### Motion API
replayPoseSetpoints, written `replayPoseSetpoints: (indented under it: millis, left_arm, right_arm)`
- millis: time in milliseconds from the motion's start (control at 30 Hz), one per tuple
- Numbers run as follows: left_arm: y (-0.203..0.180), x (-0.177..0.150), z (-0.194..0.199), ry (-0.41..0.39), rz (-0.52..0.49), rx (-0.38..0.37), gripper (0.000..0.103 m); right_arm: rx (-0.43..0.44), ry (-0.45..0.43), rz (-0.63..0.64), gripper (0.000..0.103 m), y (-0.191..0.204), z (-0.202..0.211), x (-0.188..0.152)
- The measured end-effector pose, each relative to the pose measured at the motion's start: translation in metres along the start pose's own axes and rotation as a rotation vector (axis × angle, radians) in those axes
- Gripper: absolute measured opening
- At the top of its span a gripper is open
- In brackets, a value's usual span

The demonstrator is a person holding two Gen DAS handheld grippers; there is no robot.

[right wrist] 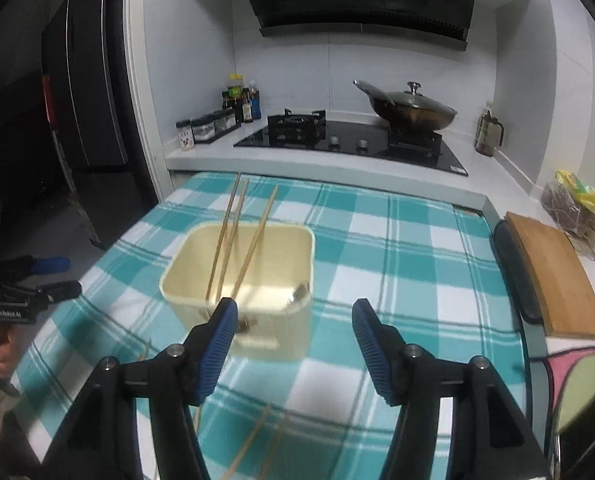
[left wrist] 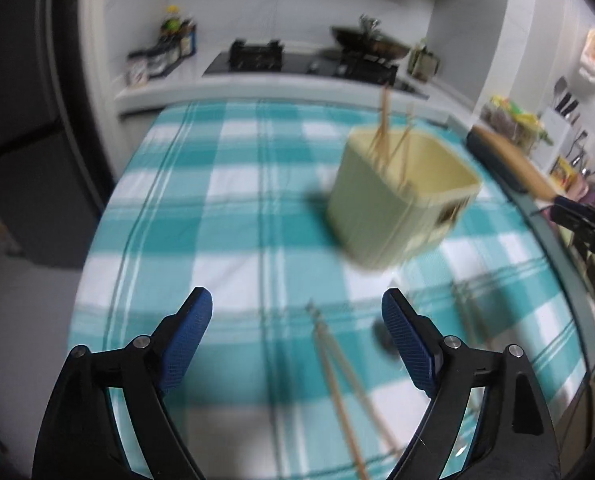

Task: Organize utensils
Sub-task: 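Withdraw both open grippers back over the remaining chopsticks and spoon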

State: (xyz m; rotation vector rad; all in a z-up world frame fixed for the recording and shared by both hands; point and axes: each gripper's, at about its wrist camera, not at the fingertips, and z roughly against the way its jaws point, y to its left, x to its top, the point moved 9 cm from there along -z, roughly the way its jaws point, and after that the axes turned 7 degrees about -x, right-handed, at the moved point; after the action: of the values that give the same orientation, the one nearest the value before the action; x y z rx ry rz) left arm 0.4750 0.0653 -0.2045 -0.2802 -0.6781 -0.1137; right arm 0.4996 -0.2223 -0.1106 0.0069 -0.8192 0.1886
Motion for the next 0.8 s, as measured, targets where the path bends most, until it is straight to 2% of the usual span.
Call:
replayPoseSetpoints:
  millis: [167, 233, 333, 400, 500, 667, 800]
  left_arm:
    - [0.036, -0.088, -0.009, 0.028, 0.107, 0.062, 0.088]
    - [0.044, -0.106, -0.016, 0.029, 0.132, 0.096, 0.088]
    - [0.044, -0.116, -0.027, 0.035, 0.115, 0.13, 0.088]
    - [0.042, -0.118, -0.034, 0.036, 0.096, 0.144, 0.088]
    - [0.042, -0.117, -0.042, 0.042, 0.076, 0.173, 0.089]
    - [0.039, -0.118, -0.048, 0.065, 0.058, 0.169, 0.099]
    - [0.038, -0.119, -0.049, 0.072, 0.054, 0.176, 0.102]
  right_arm:
    - [-0.093, 0.134, -0.063, 0.061, -0.027, -0.004, -0.121]
    - [-0.132, 0.182, -0.08, 0.061, -0.035, -0.011, -0.162]
    - [-0.18, 0.226, -0.1, 0.061, -0.041, -0.021, -0.202]
    - [-0.185, 0.217, -0.13, 0.061, -0.039, -0.02, -0.213]
    - [-0.211, 0.193, -0.128, 0.061, -0.037, -0.019, -0.212]
    - [-0.192, 0.2, -0.153, 0.064, -0.039, -0.021, -0.212]
    - [-0.205, 0.199, -0.139, 0.064, -0.038, -0.02, -0.213]
